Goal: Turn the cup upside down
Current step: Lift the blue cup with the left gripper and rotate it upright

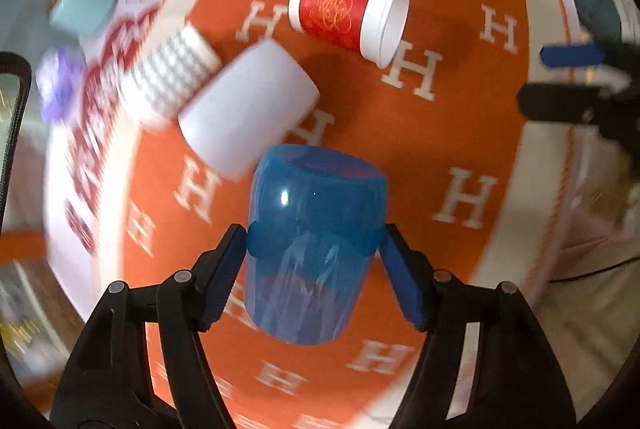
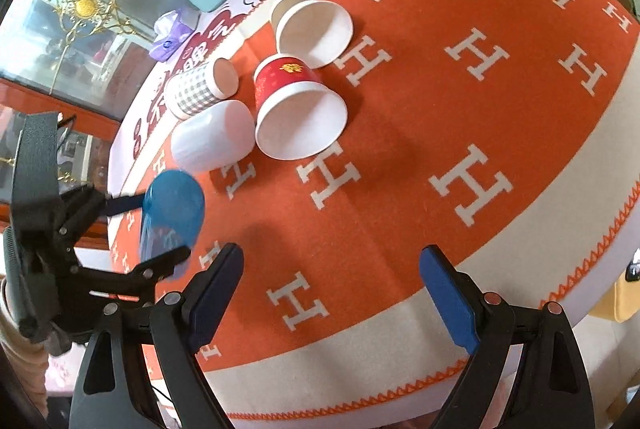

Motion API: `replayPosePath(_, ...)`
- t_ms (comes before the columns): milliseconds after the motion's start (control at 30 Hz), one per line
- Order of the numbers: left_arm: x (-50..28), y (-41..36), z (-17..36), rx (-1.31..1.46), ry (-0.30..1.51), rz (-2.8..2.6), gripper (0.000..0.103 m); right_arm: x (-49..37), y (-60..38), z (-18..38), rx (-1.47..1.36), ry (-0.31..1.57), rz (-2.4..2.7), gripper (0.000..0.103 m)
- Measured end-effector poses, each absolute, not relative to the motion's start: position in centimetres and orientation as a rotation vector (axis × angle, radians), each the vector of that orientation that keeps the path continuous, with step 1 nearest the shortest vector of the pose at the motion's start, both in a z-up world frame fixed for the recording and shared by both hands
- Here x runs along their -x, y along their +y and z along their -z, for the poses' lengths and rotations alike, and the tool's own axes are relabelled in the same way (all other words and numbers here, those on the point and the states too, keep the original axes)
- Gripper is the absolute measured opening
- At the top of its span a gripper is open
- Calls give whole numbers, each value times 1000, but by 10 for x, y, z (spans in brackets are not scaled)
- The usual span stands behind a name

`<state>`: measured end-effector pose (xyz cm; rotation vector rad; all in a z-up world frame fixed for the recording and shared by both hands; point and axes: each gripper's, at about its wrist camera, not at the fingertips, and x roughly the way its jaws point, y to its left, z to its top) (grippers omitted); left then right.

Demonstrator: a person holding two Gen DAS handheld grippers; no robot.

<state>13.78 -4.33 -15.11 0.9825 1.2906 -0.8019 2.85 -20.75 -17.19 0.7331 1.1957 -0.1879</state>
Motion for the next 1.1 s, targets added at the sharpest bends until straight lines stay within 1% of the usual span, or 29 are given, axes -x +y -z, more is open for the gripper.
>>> replayPosePath(100, -139, -38, 148, -852, 1420, 726, 64, -33, -210, 178, -724, 1221, 123, 91)
replayPosePath(233, -129, -33, 145, -657, 1538, 609, 64, -41, -212, 189, -673, 1260, 37, 91)
replayPosePath(467, -125, -39, 164, -220, 1741, 383, 63, -45, -239, 211, -620, 1305, -59, 91)
replayPosePath(667, -131, -40, 194, 69, 1800, 219, 63, -44, -263, 222, -609, 1299, -103, 91)
replayPosePath(733, -134, -42, 194, 153, 1786, 180, 63, -45, -272, 224, -602, 1296, -116, 91)
replayPosePath(900, -137, -43, 193, 215, 1786, 110, 64, -47, -287, 227, -592, 1282, -155, 91)
replayPosePath(1100, -138, -49, 198, 184, 1779, 60, 68, -49, -302, 228, -619, 1260, -177, 91)
